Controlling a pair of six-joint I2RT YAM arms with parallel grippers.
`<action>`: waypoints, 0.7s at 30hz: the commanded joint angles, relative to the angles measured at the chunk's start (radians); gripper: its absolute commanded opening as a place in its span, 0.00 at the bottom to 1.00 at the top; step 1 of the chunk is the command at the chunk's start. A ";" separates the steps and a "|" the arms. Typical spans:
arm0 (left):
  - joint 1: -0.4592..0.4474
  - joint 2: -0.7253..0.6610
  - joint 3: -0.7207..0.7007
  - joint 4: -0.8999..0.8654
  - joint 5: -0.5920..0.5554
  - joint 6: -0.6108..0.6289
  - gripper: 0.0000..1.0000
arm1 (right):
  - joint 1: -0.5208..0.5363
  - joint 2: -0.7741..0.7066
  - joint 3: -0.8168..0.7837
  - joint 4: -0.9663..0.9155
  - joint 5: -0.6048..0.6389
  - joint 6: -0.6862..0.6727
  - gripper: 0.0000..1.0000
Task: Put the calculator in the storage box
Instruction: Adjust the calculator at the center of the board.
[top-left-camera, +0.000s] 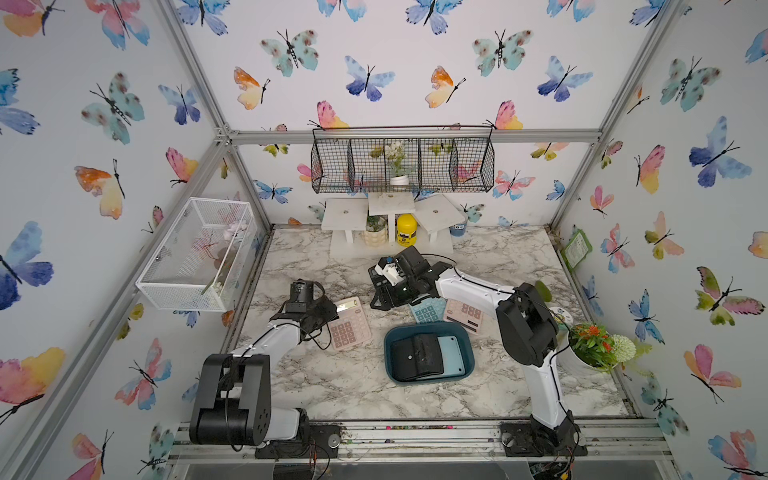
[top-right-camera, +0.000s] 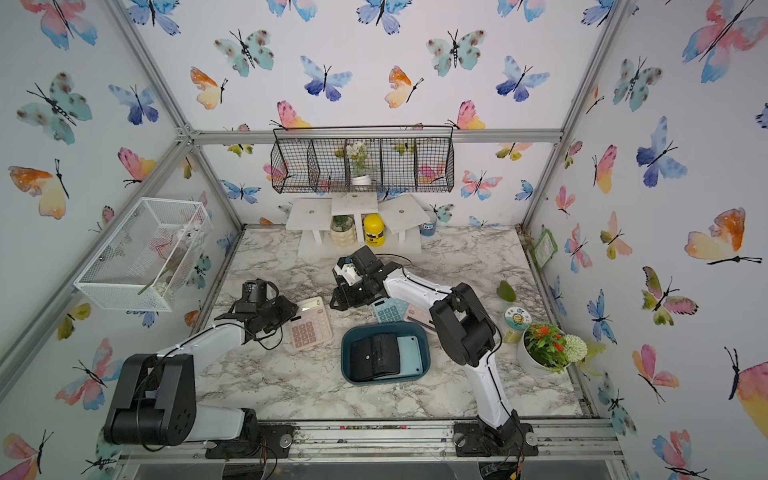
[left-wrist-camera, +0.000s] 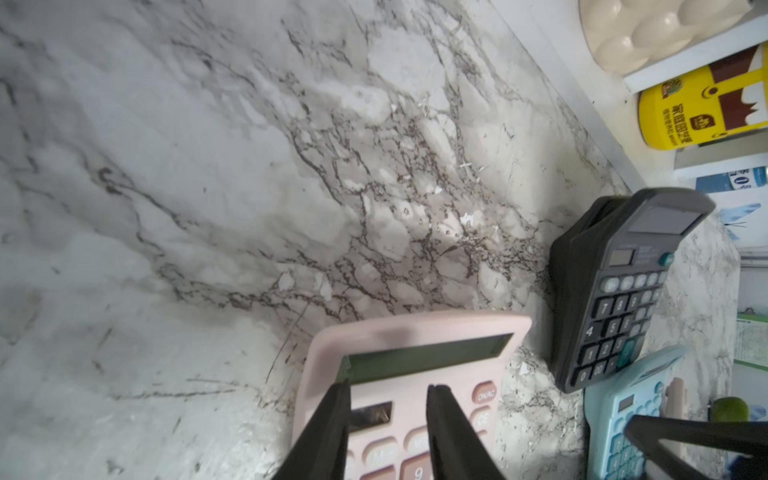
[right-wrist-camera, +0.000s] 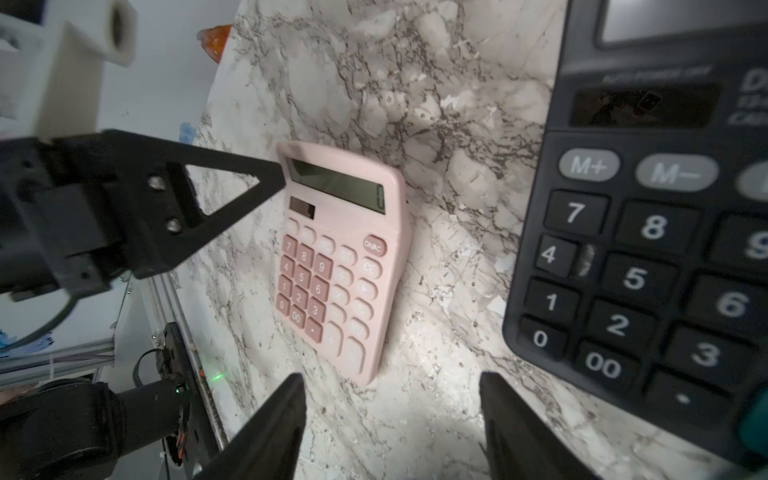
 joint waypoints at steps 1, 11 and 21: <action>0.007 0.043 0.041 0.024 -0.017 0.023 0.36 | 0.038 0.042 0.054 -0.040 -0.027 -0.004 0.69; 0.008 -0.018 0.071 -0.022 -0.054 0.036 0.50 | 0.101 0.185 0.187 -0.106 0.012 -0.001 0.67; 0.040 -0.079 -0.021 -0.031 -0.144 -0.015 0.69 | 0.119 0.213 0.207 -0.129 -0.001 -0.048 0.68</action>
